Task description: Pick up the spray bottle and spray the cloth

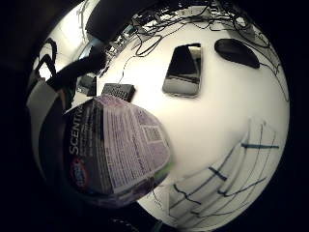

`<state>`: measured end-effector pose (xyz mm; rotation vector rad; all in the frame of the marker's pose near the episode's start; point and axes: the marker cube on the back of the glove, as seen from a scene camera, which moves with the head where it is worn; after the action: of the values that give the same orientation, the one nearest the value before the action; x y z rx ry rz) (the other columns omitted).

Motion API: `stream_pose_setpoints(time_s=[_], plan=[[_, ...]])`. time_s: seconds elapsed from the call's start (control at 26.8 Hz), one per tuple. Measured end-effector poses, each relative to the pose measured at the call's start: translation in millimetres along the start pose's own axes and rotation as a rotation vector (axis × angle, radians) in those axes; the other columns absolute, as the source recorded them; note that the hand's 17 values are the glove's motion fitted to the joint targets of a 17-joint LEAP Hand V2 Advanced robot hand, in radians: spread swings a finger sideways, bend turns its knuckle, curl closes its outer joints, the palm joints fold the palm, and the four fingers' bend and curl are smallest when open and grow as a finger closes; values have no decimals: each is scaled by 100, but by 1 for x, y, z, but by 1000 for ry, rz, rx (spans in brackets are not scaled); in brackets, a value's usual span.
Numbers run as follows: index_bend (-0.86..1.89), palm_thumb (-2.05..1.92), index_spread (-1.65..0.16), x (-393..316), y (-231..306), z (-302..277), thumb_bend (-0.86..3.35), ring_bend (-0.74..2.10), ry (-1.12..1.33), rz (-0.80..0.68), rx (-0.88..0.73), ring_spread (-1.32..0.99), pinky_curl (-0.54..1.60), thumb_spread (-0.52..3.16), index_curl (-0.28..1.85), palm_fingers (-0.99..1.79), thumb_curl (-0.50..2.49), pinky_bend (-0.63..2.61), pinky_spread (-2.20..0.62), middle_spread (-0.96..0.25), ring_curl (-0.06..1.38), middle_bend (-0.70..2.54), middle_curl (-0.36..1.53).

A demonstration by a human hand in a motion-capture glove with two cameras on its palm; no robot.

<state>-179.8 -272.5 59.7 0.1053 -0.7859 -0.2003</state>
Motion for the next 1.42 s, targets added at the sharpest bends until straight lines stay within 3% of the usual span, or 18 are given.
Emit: stream_pose_setpoints(time_s=[0.19, 0.49, 0.71, 1.12, 1.42], plan=[[14, 83, -31, 4, 10, -11, -5, 64, 60, 13, -14, -21, 39, 56, 51, 117, 68, 42, -25, -22, 44, 46, 48], [9, 69, -33, 7, 0, -75, -7, 45, 362, 46, 8, -17, 41, 74, 44, 59, 57, 43, -7, -16, 40, 27, 42], [8, 64, -35, -17, 67, -113, -5, 39, 711, 73, -86, -14, 40, 81, 37, 34, 51, 50, 4, -12, 37, 13, 36], [10, 51, -37, -63, 132, -118, -6, 41, 1006, -45, -295, -11, 38, 89, 29, 23, 43, 54, 13, -9, 34, 17, 32], [11, 46, -38, -62, 167, -116, -4, 42, 1039, -50, -298, -11, 38, 92, 26, 19, 39, 53, 14, -7, 34, 18, 31]])
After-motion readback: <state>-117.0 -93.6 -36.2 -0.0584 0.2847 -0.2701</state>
